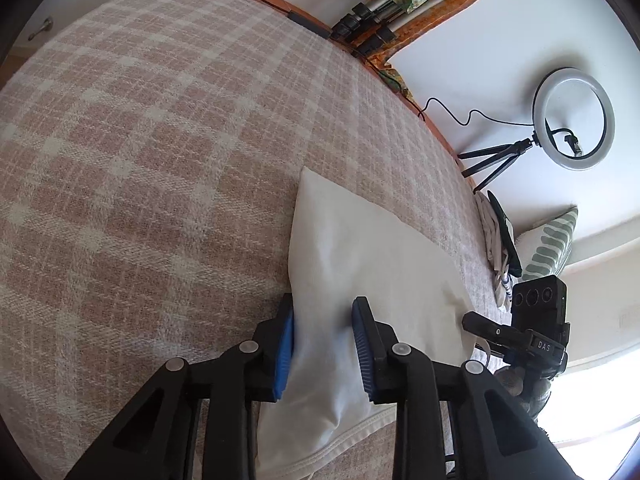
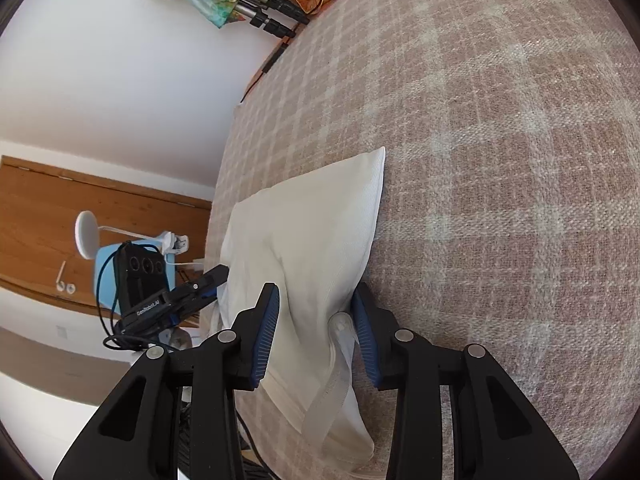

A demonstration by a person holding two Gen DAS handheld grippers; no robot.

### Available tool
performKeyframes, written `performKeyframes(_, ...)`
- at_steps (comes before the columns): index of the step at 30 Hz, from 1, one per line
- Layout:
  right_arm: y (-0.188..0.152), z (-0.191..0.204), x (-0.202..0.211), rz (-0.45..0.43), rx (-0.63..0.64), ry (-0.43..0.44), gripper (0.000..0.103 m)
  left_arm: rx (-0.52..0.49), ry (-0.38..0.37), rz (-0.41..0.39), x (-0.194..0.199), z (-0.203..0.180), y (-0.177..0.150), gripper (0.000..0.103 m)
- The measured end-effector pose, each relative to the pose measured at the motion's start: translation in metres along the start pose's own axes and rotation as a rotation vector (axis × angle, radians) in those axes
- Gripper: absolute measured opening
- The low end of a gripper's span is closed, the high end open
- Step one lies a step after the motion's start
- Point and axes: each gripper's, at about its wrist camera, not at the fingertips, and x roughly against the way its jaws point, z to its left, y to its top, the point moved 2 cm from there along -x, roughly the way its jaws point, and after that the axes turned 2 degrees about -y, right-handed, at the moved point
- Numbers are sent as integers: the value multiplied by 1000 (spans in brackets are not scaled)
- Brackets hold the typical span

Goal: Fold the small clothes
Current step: 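Lift the folded camisole with both tools and carry it to the clothes stack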

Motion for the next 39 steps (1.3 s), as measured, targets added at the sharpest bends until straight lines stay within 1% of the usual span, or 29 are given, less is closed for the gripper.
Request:
performKeyframes(1, -1, 3, -2, 0, 9, -13, 26, -9, 3, 1, -1, -3, 0, 16)
performKeyframes(2, -1, 6, -4, 2, 19, -25, 24, -16, 10, -2, -1, -4, -1, 15)
performKeyframes(4, -2, 11, -6, -1, 33, -45, 13, -39, 34, -16, 1, -7, -1, 11)
performKeyframes(6, -4, 16, -8, -12, 58, -76, 12, -60, 46, -32, 4, -12, -2, 7)
performKeyframes(8, -5, 26, -8, -25, 89, -108, 11, -84, 54, -49, 9, -17, -2, 5)
performKeyframes(13, -9, 49, -8, -60, 142, -163, 10, -126, 69, -73, 16, -25, -5, 4)
performKeyframes(16, -9, 55, -10, -61, 167, -193, 10, -116, 78, -73, 14, -23, -5, 3)
performKeyframes(19, -9, 53, -16, -52, 162, -213, 10, -82, 72, -54, 8, -15, -4, 3)
performKeyframes(20, -9, 51, -21, -47, 150, -214, 10, -74, 63, -47, 6, -13, -4, 4)
performKeyframes(21, -7, 42, -17, -37, 133, -206, 12, -65, 60, -42, 5, -11, -4, 10)
performKeyframes(22, -7, 36, -18, -24, 114, -189, 14, -54, 61, -39, 4, -9, -4, 17)
performKeyframes(23, -7, 32, -19, -15, 95, -182, 14, -47, 53, -33, 2, -7, -4, 34)
performKeyframes(24, -7, 26, -19, -10, 76, -169, 16, -43, 37, -38, 2, -6, -5, 34)
performKeyframes(26, -6, 22, -18, -10, 48, -130, 16, -55, 28, -47, 0, -8, -5, 32)
performKeyframes(27, -7, 21, -18, -11, 49, -126, 16, -64, 26, -47, -1, -9, -4, 22)
performKeyframes(29, -7, 25, -20, -17, 64, -134, 16, -67, 28, -36, -5, -12, -5, 13)
performKeyframes(30, -7, 29, -22, -19, 76, -148, 16, -68, 35, -42, -6, -14, -6, 10)
performKeyframes(31, -8, 34, -25, -25, 92, -168, 12, -73, 39, -46, -6, -17, -6, 9)
performKeyframes(35, -15, 61, -27, -62, 196, -262, 10, -135, 59, -92, 7, -36, -8, 7)
performKeyframes(39, -23, 82, -16, -103, 284, -311, 9, -184, 45, -131, 20, -56, -14, 6)
